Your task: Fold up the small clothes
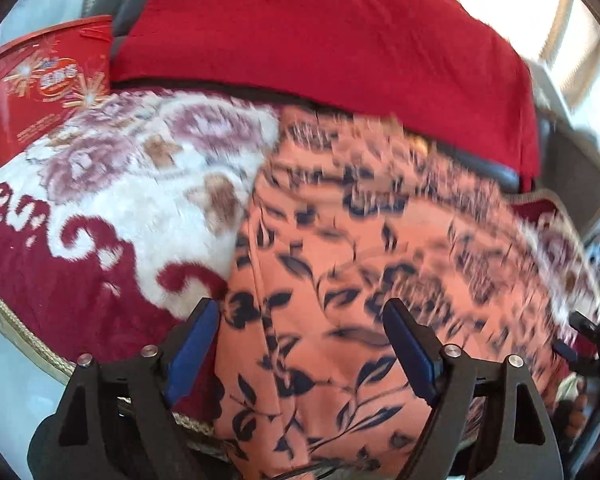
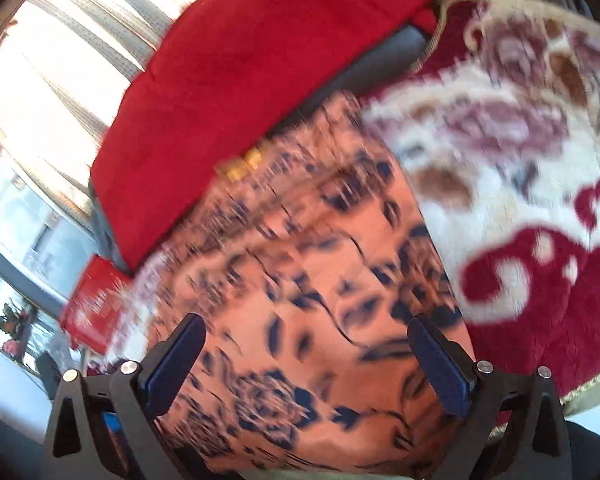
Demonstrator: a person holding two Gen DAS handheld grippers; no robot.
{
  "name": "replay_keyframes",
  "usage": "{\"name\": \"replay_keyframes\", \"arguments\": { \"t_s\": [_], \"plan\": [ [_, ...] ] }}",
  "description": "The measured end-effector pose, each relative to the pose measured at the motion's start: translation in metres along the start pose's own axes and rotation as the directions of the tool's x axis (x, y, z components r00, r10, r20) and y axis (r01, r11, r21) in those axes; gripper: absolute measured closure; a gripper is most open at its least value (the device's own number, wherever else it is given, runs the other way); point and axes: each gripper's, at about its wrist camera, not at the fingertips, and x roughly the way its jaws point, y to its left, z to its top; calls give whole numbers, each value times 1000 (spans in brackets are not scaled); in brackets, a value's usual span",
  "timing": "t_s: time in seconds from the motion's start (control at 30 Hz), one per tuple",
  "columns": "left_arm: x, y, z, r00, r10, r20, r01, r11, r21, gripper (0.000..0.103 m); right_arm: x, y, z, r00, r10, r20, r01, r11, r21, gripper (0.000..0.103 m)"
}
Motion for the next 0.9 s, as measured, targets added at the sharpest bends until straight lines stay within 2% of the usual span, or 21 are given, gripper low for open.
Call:
{"name": "replay_keyframes", "arguments": {
  "t_s": [0.03, 0.1, 0.2, 0.27, 0.37, 0.6, 0.77, 0.9],
  "plan": [
    [11, 0, -6, 998, 49, -48, -47, 998, 29, 18, 1, -6, -3, 1000, 14, 4, -14, 1000, 19, 1],
    [21, 5, -19, 995, 68, -73, -65, 997, 48, 18, -9, -4, -4, 999, 29, 38, -30, 999, 19, 1],
    [18, 10, -28, 999, 45, -20, -45, 999, 16, 18, -8, -8, -9, 998, 52, 46, -53, 999, 8, 1],
    [18, 10, -27, 999, 30, -18, -30, 999, 20, 16, -11, -14, -11, 995, 75, 62, -77, 996, 38, 1],
    [20, 9, -27, 999, 47, -12, -47, 999, 19, 16, -12, -19, -11, 992, 102, 76, -107, 992, 71, 1],
    [22, 0, -31, 996, 93, 14, -94, 994, 61, 14, -11, -10, -15, 993, 81, 87, -83, 996, 20, 1],
    [18, 2, -32, 997, 79, 15, -80, 996, 29, 14, -14, -12, -18, 992, 83, 98, -86, 996, 28, 1],
    [6, 6, -33, 998, 41, 45, -41, 999, -12, 14, -15, -14, -18, 992, 86, 92, -90, 995, 36, 1]
  ]
}}
